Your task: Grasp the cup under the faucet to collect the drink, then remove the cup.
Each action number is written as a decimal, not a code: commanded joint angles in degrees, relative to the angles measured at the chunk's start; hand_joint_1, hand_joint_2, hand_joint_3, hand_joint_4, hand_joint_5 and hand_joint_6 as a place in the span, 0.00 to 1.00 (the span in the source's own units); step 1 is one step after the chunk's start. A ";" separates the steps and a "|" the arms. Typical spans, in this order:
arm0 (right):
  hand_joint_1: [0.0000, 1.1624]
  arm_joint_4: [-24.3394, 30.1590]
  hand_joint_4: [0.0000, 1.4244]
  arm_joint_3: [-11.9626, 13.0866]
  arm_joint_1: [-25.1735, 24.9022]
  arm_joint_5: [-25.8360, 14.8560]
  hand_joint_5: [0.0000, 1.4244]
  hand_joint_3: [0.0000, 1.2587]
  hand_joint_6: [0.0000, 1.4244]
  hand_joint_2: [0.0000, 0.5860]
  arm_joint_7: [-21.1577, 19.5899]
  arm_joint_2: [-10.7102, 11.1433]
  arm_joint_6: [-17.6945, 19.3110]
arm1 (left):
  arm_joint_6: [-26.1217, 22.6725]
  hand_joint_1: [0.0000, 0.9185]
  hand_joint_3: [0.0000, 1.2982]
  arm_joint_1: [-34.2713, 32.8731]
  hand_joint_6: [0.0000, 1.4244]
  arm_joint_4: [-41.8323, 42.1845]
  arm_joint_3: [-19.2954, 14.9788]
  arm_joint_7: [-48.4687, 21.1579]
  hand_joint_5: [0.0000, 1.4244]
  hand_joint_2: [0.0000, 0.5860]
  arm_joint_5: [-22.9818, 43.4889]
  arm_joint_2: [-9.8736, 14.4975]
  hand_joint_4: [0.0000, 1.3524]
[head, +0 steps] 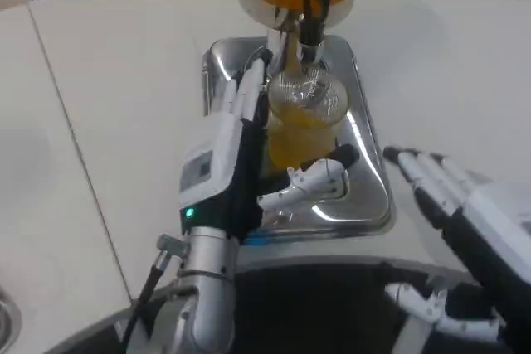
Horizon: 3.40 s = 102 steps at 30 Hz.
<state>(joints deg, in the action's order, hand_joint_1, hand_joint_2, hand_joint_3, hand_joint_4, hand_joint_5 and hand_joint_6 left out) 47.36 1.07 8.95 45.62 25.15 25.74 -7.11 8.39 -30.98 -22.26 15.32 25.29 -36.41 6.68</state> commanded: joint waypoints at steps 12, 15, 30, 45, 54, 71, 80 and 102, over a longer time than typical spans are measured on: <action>0.54 -0.99 0.00 -0.40 0.84 3.84 0.00 0.00 0.02 0.69 -2.34 -3.93 0.66 | 1.62 0.27 0.00 -5.21 0.04 -8.32 2.58 3.18 0.03 0.08 -0.70 -1.80 0.00; 0.54 -1.00 0.00 -1.16 0.58 4.13 0.00 0.00 0.03 0.68 -1.16 -4.13 0.21 | 2.02 0.28 0.00 -5.99 0.04 -9.29 1.88 4.39 0.03 0.08 -0.25 -1.61 0.00; 0.49 0.03 0.00 -1.73 -0.39 3.91 0.00 0.00 0.03 0.64 1.60 -5.41 -1.36 | 1.70 0.36 0.00 -5.01 0.09 -8.96 1.49 3.59 0.06 0.07 0.75 -0.82 0.00; 0.48 0.94 0.00 -2.07 -1.97 3.88 0.00 0.00 0.04 0.64 3.91 -6.13 -3.94 | 0.60 0.43 0.00 -7.91 0.11 -13.90 1.50 3.81 0.08 0.07 2.31 -3.36 0.00; 0.48 0.61 0.00 -2.30 -2.36 4.25 0.00 0.00 0.04 0.64 4.88 -6.80 -6.11 | 0.14 0.40 0.00 -9.27 0.14 -16.22 2.07 5.49 0.11 0.07 2.07 -5.12 0.00; 0.46 -4.22 0.00 -0.67 -9.47 2.52 0.00 0.00 0.05 0.66 6.97 -6.17 -12.62 | -7.67 0.42 0.00 -14.16 0.40 -24.00 4.46 9.60 0.29 0.07 1.17 -8.74 0.02; 0.46 -7.65 0.00 -1.03 -11.86 2.17 0.00 0.00 0.06 0.66 6.86 -4.30 -13.67 | -6.68 0.48 0.44 -15.52 0.94 -29.37 4.76 18.96 0.74 0.08 0.53 -11.23 0.57; 0.46 -8.05 0.00 -3.27 -12.86 0.68 0.00 0.00 0.06 0.66 5.52 -4.40 -14.13 | 4.88 0.65 0.87 -14.71 1.00 -31.58 0.40 27.46 1.00 0.08 5.27 -8.87 0.79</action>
<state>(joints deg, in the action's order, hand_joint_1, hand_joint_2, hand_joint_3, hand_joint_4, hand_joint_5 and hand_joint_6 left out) 40.50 -1.68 -3.71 47.03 32.18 21.31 -22.21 12.14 -47.33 -55.56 16.34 52.70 -31.70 -3.16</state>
